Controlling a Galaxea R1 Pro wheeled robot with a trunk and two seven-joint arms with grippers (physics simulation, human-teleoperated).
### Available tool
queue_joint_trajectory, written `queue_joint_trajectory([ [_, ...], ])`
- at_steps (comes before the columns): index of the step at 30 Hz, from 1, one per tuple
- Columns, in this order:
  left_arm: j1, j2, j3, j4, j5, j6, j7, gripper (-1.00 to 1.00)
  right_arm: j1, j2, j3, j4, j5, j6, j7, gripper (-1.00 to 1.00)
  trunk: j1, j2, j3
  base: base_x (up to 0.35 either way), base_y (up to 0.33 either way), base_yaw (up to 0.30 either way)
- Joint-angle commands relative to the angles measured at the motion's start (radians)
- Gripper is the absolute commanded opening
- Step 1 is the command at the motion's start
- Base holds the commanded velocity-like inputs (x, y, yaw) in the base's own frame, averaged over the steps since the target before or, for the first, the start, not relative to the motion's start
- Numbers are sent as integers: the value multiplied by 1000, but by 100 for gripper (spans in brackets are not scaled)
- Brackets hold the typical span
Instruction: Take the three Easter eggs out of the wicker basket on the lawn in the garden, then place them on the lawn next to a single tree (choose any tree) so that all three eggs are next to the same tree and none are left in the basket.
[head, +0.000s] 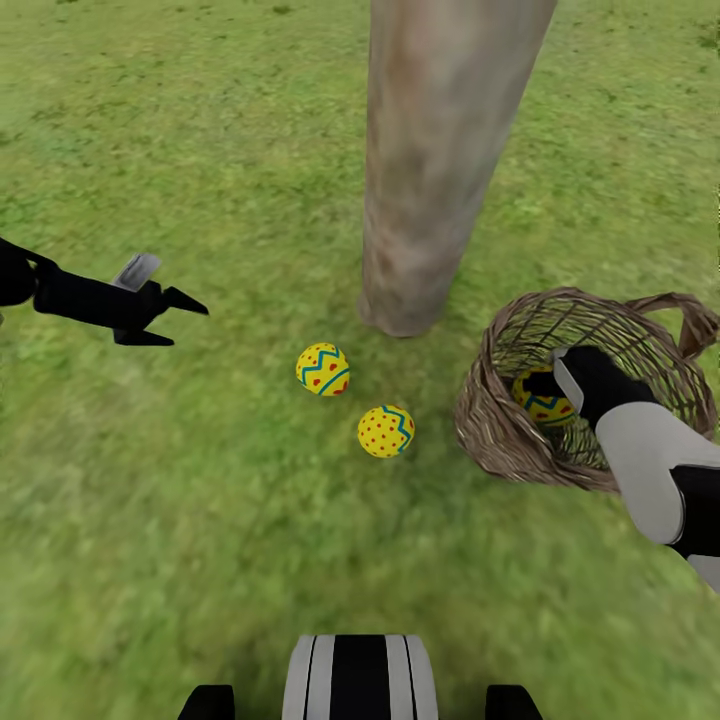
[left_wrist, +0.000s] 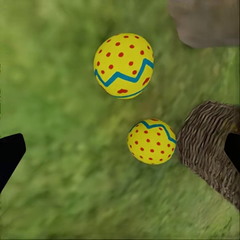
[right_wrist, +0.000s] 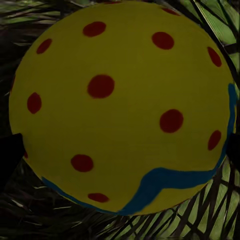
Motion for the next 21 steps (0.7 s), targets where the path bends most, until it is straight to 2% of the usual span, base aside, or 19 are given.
queue_joint_trajectory([
  [1,-1,0,-14,0,10,-1,9,100,0,1,-5,-2,8,6,1,-100,-1,0,3,0,0,0],
  [3,-2,-1,-27,0,12,-1,9,100,-1,1,-7,-1,5,14,3,-100,-1,0,11,0,0,0],
  [8,-1,-2,-50,2,12,-1,10,100,-1,1,-12,-4,5,55,69,-100,-4,2,30,-80,0,0],
  [13,-2,-2,-53,3,12,-2,11,100,0,-1,-13,-94,6,133,132,-100,-6,3,50,-253,0,0],
  [16,-2,-2,-54,24,11,-1,10,100,0,-21,-14,-106,4,136,151,-100,-7,4,61,-105,0,0],
  [18,-2,-2,-60,31,11,-1,9,100,0,-33,-15,-124,-17,135,156,-100,-8,4,69,-197,0,0],
  [21,-2,-1,-64,47,10,-1,8,100,0,-42,-15,-158,-47,138,200,-100,-10,5,81,-186,0,0],
])
